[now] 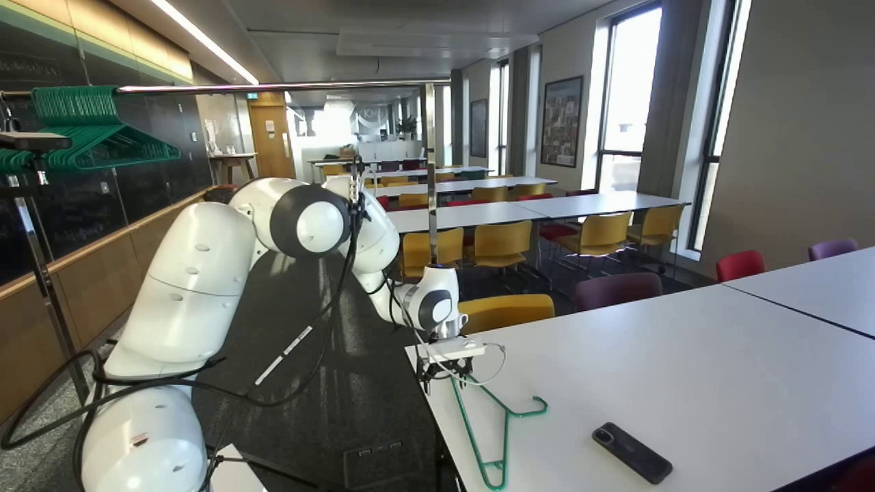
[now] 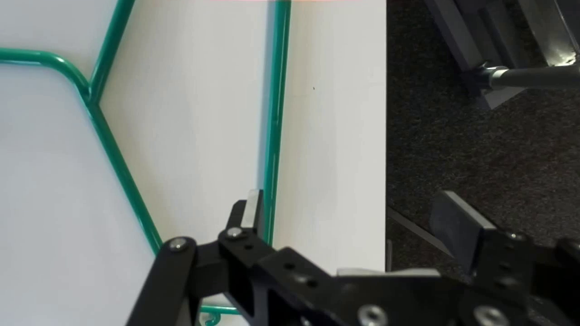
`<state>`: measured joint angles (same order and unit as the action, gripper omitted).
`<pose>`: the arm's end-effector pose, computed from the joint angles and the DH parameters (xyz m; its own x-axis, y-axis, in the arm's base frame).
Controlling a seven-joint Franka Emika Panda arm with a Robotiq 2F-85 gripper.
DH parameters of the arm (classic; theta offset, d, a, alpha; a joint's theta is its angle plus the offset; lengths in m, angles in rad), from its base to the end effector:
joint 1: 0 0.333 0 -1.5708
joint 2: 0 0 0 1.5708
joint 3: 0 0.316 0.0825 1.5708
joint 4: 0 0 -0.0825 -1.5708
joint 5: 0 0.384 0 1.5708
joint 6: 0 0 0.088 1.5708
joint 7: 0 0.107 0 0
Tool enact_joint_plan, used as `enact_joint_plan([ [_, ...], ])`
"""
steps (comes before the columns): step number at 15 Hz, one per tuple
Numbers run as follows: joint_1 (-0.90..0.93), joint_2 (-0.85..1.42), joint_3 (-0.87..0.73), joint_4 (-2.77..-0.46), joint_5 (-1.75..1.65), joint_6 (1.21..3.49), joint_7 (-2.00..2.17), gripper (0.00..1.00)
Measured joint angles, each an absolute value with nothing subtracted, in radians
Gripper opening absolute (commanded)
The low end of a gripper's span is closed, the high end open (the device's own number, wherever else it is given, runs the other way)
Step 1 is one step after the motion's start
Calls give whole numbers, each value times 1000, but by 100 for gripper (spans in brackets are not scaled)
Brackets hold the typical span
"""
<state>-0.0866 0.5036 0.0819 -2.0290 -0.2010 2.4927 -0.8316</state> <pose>0.5959 -0.0022 0.1927 0.5558 0.8271 -0.0838 0.8308 -0.5562 0.0204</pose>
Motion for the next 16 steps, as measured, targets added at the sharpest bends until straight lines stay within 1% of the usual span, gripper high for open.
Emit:
enact_joint_plan([
  [9, -80, 597, 51, -2029, -228, 2672, -772, 100],
  [16, -96, 618, 49, -2028, -226, 2717, -651, 100],
])
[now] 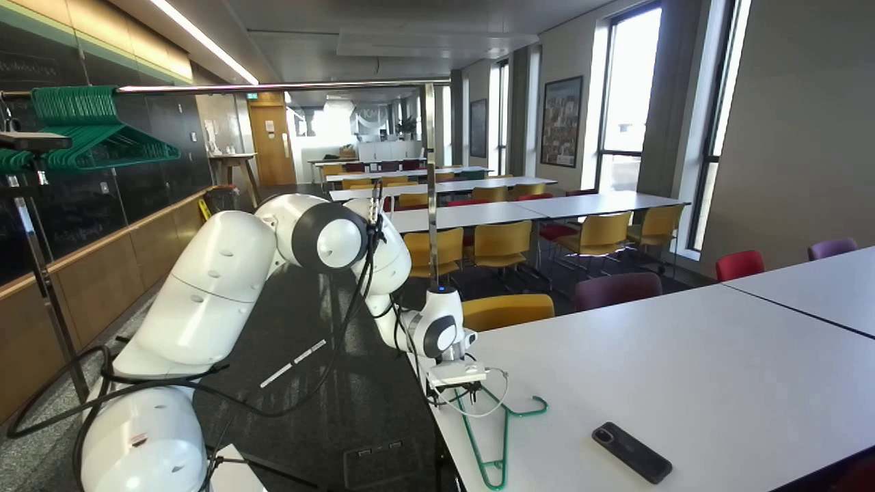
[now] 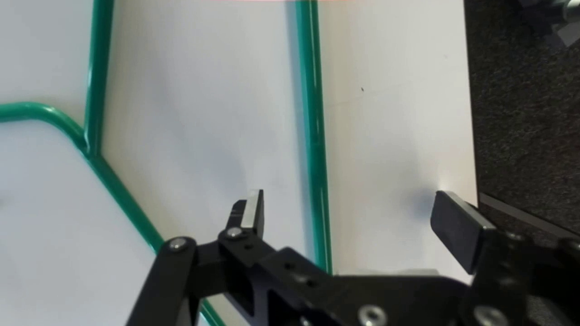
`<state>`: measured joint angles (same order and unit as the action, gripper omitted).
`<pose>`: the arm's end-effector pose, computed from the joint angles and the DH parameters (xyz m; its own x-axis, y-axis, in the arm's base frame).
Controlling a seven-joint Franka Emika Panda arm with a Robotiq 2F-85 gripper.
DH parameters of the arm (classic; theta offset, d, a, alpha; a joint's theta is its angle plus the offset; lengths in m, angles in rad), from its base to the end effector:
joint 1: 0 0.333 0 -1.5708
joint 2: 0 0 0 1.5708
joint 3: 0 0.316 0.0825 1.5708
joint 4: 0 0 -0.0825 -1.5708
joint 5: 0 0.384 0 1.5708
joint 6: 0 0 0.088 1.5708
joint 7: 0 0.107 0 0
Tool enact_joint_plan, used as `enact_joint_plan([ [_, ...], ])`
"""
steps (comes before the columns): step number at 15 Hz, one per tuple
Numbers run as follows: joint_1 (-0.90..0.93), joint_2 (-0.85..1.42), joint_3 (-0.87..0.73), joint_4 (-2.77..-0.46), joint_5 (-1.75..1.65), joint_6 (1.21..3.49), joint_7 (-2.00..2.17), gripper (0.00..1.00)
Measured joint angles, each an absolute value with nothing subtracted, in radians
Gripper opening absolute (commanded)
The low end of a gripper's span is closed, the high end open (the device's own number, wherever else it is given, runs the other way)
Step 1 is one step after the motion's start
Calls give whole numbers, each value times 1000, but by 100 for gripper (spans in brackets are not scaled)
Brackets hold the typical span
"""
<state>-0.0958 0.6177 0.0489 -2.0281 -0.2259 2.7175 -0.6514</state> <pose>0.6001 -0.0201 0.1441 0.6986 0.7155 0.0053 0.7112 -0.6953 0.1034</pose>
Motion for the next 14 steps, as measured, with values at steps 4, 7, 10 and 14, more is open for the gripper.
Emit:
enact_joint_plan([
  [4, -115, 618, 50, -2028, -222, 2717, -638, 100],
  [7, -138, 618, 60, -2028, -216, 2713, -639, 100],
  [10, -159, 618, 72, -2028, -207, 2704, -642, 67],
  [14, -186, 615, 102, -2025, -185, 2678, -650, 35],
])
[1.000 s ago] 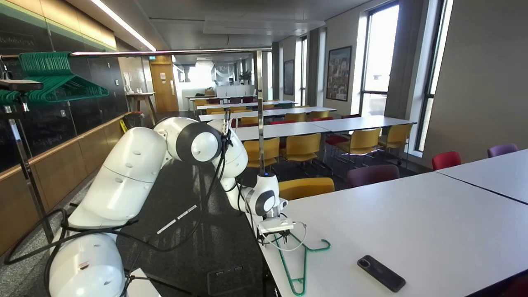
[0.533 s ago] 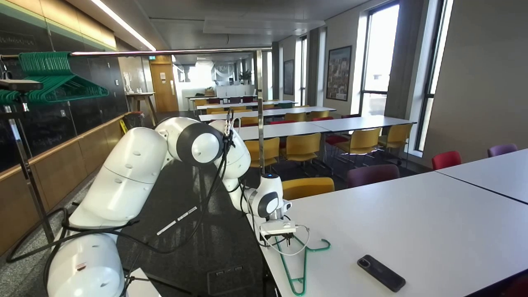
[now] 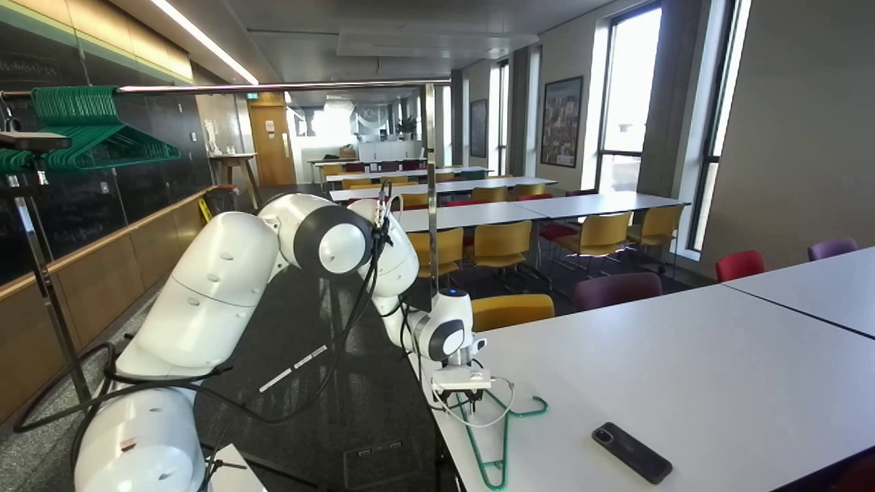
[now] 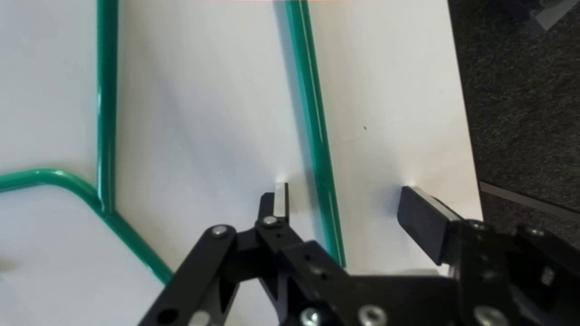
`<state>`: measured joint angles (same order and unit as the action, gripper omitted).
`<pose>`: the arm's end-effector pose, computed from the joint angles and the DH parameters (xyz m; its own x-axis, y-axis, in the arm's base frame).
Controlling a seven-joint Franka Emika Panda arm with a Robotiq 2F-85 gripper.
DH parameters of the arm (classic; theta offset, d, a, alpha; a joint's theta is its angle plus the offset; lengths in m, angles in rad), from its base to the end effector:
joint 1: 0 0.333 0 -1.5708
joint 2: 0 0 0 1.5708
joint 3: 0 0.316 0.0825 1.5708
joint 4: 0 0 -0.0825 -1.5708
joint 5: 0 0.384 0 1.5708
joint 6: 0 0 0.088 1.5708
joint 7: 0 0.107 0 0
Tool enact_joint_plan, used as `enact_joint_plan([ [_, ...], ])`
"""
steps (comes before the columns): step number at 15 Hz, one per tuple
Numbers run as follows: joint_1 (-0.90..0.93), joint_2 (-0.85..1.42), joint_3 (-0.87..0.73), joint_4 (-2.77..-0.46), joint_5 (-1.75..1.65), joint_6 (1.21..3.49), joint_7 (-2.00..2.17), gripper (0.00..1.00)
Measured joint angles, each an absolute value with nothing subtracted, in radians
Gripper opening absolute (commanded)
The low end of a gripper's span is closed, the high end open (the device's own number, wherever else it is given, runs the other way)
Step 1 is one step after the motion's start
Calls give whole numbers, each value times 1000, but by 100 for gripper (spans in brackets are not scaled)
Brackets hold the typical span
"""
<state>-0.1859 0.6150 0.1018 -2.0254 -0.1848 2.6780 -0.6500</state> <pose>0.5971 -0.0447 0.1446 0.7582 0.6518 0.0150 0.6505 -0.7578 0.0502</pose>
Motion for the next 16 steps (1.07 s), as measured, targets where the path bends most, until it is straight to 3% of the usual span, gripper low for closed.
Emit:
enact_joint_plan([
  [5, -200, 610, 115, -2015, -161, 2661, -667, 0],
  [16, -149, 587, 85, -2024, -190, 2647, -632, 3],
])
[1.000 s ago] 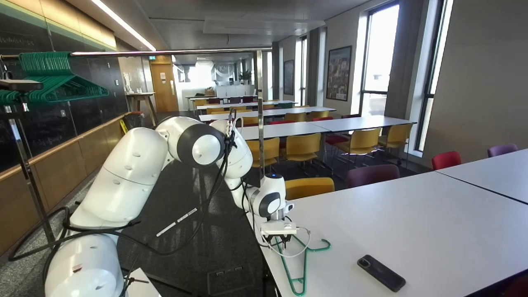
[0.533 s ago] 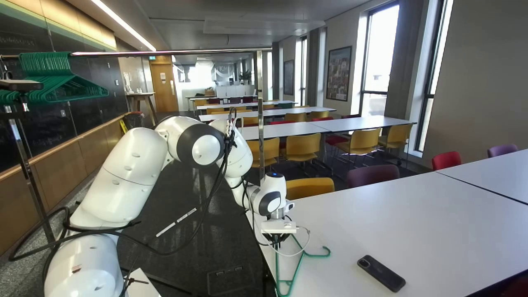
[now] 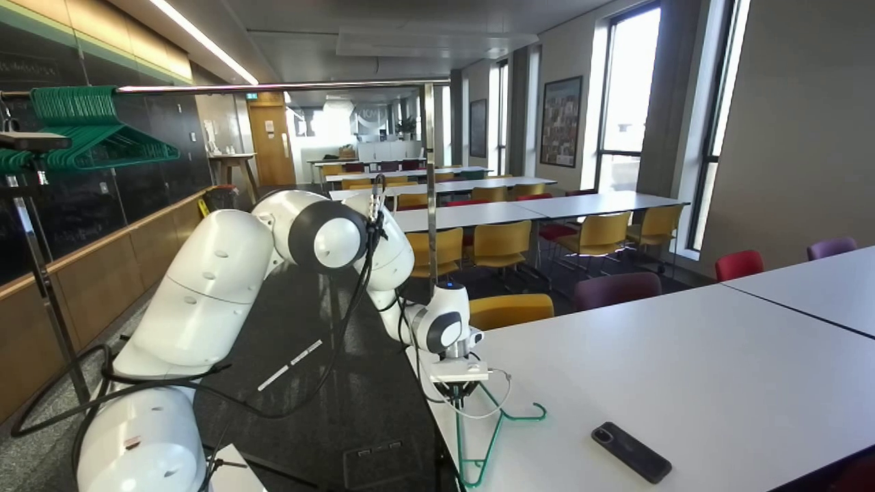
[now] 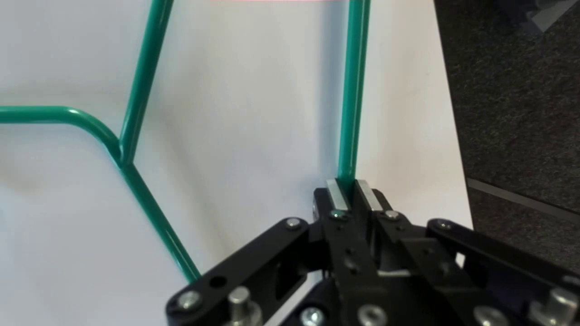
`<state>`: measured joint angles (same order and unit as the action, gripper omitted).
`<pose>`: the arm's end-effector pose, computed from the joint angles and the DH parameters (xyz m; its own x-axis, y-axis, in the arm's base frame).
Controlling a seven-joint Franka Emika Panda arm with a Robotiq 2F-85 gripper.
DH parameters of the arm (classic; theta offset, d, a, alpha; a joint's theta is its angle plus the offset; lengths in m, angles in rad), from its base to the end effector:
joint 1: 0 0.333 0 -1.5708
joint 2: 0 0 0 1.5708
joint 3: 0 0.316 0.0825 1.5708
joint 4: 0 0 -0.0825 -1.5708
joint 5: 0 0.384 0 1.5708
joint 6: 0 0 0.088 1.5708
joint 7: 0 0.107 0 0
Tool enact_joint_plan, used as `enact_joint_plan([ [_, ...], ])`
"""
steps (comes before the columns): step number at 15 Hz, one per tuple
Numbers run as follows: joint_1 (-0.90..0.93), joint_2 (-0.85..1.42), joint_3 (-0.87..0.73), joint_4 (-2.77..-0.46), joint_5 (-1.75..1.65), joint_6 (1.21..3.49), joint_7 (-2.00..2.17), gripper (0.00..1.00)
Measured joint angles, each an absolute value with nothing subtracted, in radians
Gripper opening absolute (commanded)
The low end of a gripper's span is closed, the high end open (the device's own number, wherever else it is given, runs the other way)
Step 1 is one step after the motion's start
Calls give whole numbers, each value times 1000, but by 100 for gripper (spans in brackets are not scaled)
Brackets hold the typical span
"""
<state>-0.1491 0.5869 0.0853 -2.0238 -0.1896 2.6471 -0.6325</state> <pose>0.6002 -0.0336 0.1585 0.7526 0.6584 0.0014 0.6571 -0.7512 0.0621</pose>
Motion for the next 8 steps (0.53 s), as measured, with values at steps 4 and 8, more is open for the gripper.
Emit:
enact_joint_plan([
  [4, -66, 482, 68, -2085, -259, 2647, -578, 3],
  [8, 22, 328, 65, -2171, -372, 2647, -486, 3],
])
